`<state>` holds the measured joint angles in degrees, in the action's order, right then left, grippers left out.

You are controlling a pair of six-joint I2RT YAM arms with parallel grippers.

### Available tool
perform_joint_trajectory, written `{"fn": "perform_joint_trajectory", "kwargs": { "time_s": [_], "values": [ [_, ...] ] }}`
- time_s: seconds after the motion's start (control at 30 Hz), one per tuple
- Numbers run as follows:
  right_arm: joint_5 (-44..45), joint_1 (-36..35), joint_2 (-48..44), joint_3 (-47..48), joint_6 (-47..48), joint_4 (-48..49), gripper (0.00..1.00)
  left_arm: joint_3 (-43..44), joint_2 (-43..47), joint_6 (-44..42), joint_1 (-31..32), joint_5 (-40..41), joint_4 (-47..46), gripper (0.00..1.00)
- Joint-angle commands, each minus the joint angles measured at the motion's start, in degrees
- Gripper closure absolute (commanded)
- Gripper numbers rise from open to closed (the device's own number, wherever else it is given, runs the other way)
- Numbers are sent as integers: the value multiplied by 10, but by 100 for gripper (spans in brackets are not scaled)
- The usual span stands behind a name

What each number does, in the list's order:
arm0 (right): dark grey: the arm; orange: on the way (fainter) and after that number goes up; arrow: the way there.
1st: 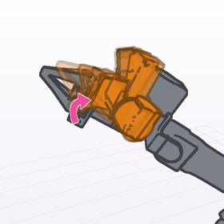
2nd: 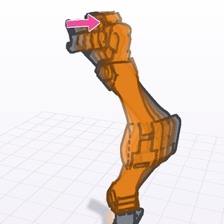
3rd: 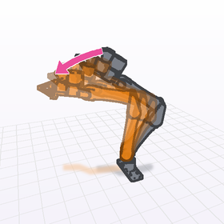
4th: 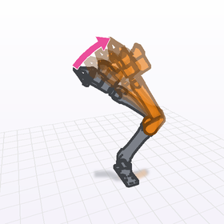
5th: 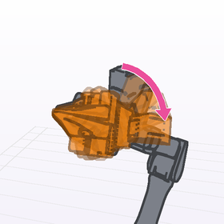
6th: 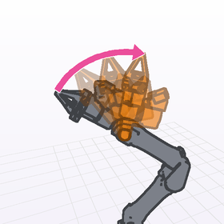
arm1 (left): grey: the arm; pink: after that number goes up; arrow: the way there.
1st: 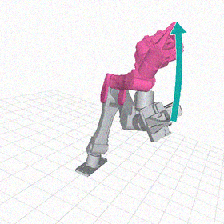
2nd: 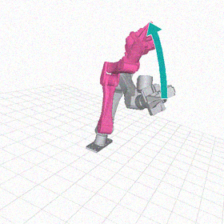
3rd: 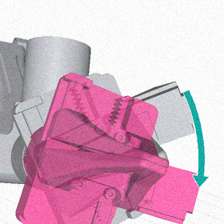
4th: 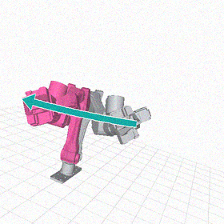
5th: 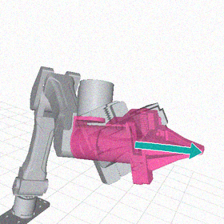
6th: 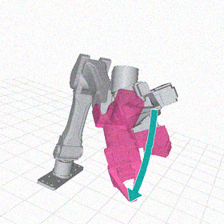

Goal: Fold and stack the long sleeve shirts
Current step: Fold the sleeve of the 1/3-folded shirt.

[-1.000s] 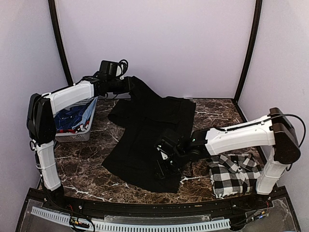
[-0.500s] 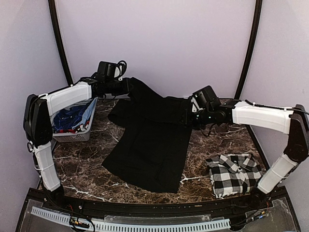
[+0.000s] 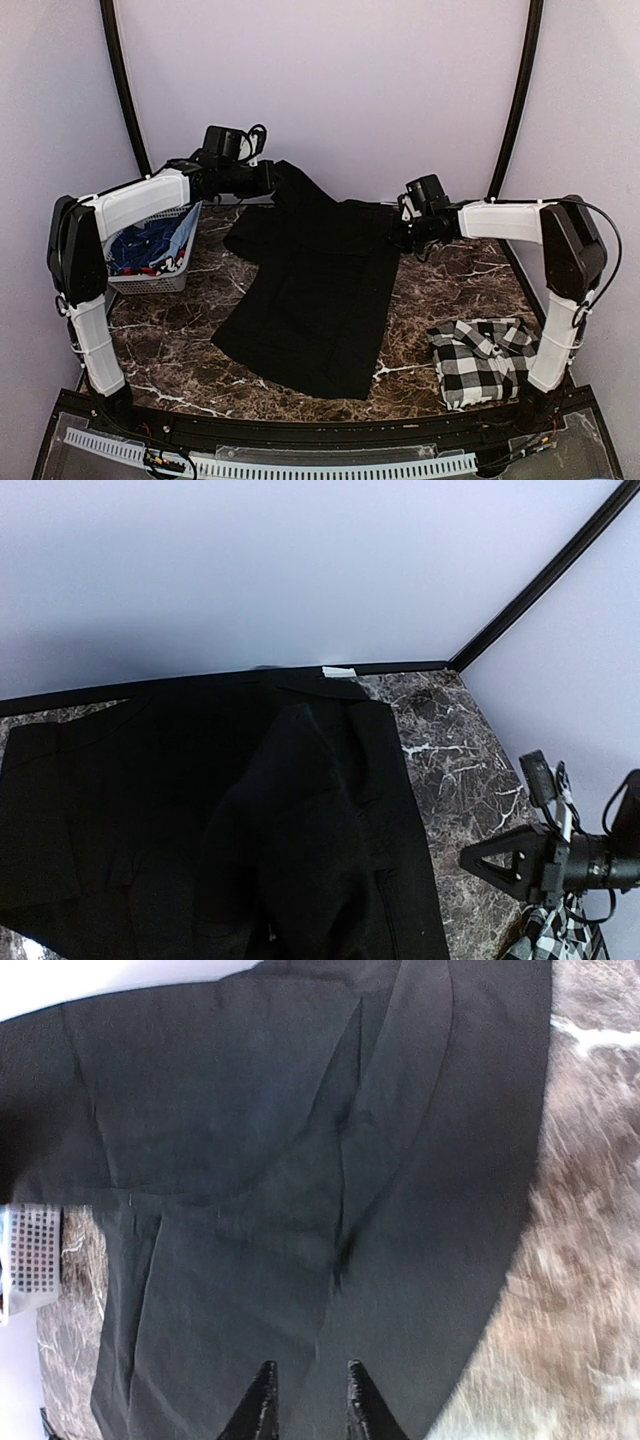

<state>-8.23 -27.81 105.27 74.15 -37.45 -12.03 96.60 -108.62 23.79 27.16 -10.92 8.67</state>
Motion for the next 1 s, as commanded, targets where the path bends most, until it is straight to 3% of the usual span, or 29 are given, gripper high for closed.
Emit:
{"fn": "perform_joint_trajectory", "kwargs": {
  "time_s": [0.0,0.23,0.37,0.63,0.83,0.97],
  "values": [
    [-46,21,75,79,5,45,84,-25,46,6,22,-11,-2,100],
    [-56,36,178,187,3,33,90,-86,98,24,26,45,-12,100],
    [-69,50,216,214,-2,35,90,-152,149,47,26,61,-43,100],
    [-80,64,274,251,-5,31,90,-198,170,66,28,61,-45,100],
    [-89,67,306,286,0,16,87,-195,173,70,37,64,-50,100],
    [-92,69,315,300,0,11,80,-204,191,70,53,79,-57,100]
  ]
}}
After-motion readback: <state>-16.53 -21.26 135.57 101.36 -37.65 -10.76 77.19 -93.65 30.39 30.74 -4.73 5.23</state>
